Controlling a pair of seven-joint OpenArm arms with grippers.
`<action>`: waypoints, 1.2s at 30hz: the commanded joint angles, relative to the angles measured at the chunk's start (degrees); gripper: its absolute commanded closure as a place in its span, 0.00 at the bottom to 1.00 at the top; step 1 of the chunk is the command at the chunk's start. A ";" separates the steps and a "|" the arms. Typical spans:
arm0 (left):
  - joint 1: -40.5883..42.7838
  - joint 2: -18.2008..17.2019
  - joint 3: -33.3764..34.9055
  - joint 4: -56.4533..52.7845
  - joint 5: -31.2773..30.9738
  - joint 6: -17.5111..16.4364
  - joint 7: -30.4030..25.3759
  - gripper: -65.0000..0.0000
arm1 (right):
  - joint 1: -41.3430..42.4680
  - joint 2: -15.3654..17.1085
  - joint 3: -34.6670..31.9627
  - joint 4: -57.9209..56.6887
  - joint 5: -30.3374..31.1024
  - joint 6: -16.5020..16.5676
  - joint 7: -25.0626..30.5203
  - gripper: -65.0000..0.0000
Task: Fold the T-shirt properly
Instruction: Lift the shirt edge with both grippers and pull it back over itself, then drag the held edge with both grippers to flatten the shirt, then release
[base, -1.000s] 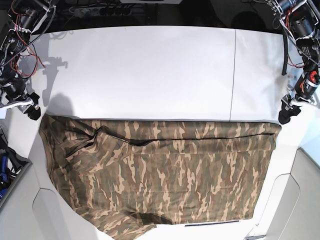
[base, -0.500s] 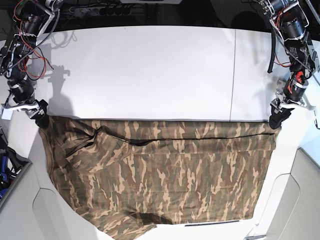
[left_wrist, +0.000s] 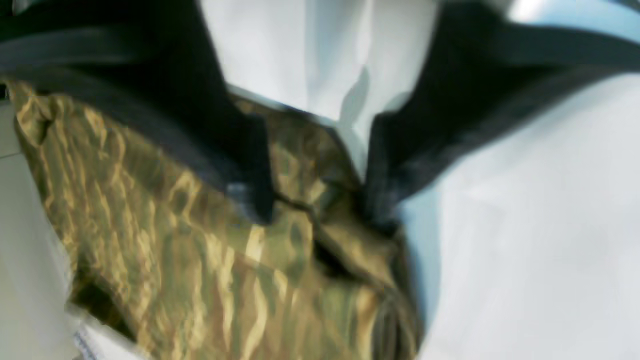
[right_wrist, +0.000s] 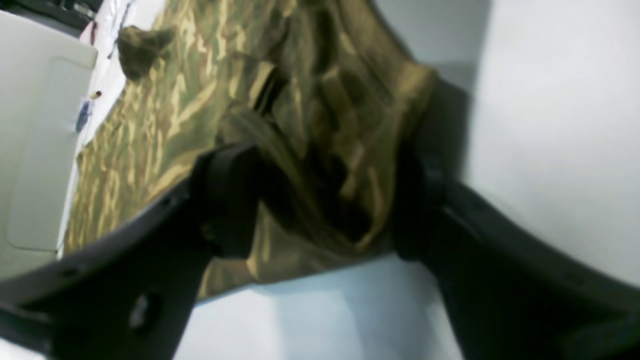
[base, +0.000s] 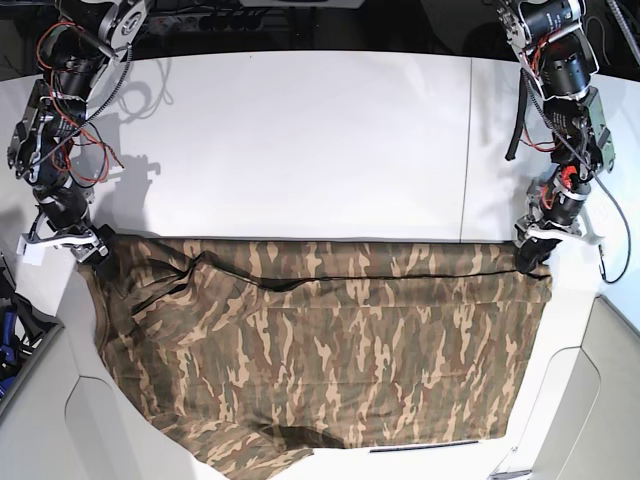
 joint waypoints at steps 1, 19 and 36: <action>-0.96 -0.44 1.09 0.28 1.18 0.24 1.22 0.76 | 1.38 0.61 -0.70 0.28 -0.15 0.13 0.48 0.48; -1.20 -3.78 6.10 2.27 -5.49 -4.86 10.99 1.00 | 0.87 3.52 -2.93 4.98 1.88 3.21 -6.62 1.00; 15.69 -5.53 1.99 23.23 -13.64 -4.86 15.58 1.00 | -15.85 5.53 0.50 18.73 12.83 3.61 -10.99 1.00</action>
